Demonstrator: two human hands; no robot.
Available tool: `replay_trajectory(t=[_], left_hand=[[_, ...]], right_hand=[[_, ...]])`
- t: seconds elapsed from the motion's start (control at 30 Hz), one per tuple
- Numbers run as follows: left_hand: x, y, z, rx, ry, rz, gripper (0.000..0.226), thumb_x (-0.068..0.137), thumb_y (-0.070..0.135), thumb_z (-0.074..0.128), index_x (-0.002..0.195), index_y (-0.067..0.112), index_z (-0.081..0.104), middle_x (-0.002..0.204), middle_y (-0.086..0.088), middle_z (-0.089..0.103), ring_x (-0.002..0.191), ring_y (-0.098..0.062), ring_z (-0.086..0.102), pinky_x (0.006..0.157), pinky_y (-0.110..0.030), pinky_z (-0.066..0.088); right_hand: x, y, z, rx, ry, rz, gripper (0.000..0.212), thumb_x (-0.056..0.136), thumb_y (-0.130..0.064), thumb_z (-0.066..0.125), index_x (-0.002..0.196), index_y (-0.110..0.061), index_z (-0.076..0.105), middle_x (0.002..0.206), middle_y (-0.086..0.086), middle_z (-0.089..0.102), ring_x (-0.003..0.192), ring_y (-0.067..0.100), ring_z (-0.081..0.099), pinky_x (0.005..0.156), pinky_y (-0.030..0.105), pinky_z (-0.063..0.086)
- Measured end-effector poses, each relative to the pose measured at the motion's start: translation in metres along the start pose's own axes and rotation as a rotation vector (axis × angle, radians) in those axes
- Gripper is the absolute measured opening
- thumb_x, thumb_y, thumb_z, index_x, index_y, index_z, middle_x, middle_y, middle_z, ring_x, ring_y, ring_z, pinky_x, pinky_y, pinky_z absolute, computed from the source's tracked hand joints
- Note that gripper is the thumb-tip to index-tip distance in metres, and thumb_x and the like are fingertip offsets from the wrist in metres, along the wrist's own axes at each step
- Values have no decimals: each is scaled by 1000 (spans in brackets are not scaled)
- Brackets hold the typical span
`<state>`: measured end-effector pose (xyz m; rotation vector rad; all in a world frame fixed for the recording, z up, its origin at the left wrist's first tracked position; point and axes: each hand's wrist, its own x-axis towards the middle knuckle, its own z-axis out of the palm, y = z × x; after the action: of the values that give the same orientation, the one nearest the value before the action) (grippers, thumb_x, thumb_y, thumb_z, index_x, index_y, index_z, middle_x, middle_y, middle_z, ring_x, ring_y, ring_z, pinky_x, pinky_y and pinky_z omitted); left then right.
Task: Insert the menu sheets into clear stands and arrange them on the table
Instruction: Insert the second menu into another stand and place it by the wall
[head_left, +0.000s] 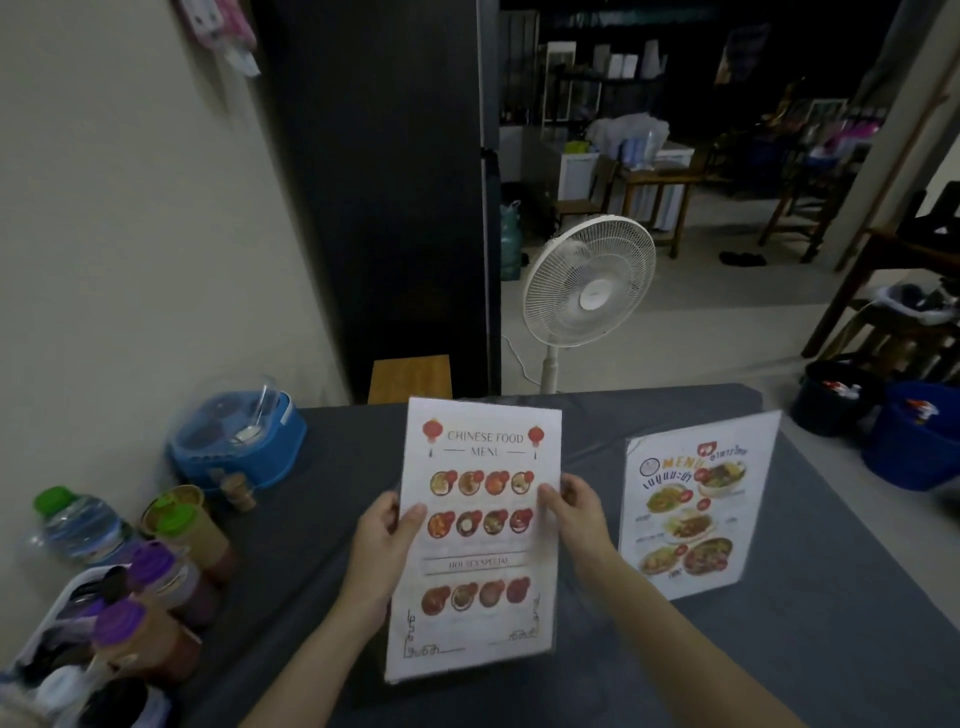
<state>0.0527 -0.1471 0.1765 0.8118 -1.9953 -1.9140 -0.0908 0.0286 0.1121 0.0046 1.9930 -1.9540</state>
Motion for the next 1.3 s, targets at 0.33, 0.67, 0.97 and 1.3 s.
replay_trajectory(t=[0.33, 0.67, 0.97, 1.3], left_hand=[[22, -8, 9, -43, 7, 42, 10, 96, 15, 54, 102, 16, 62, 102, -1, 72, 93, -16, 70, 71, -30, 56], [37, -14, 15, -53, -30, 86, 12, 95, 13, 55, 97, 21, 64, 100, 1, 72, 93, -14, 69, 72, -29, 55], [39, -26, 14, -33, -72, 102, 17, 96, 10, 53, 108, 16, 63, 99, 8, 72, 84, 0, 72, 63, -15, 58], [46, -48, 10, -36, -57, 83, 13, 95, 14, 56, 103, 15, 66, 102, 0, 75, 94, -11, 72, 69, -20, 59]], right_hand=[[-3, -15, -18, -8, 4, -159, 19, 89, -14, 61, 108, -11, 60, 102, 5, 71, 94, 22, 69, 80, 38, 58], [-3, -14, -27, -15, 34, -150, 13, 91, -13, 58, 102, -5, 60, 101, 10, 70, 94, 27, 68, 83, 46, 58], [-5, 1, -27, -22, 60, -155, 13, 92, -12, 57, 102, -3, 57, 98, 10, 68, 93, 27, 67, 80, 41, 58], [-10, 15, -26, -23, 44, -155, 12, 93, -12, 56, 101, -4, 57, 101, 11, 69, 96, 28, 68, 80, 42, 59]])
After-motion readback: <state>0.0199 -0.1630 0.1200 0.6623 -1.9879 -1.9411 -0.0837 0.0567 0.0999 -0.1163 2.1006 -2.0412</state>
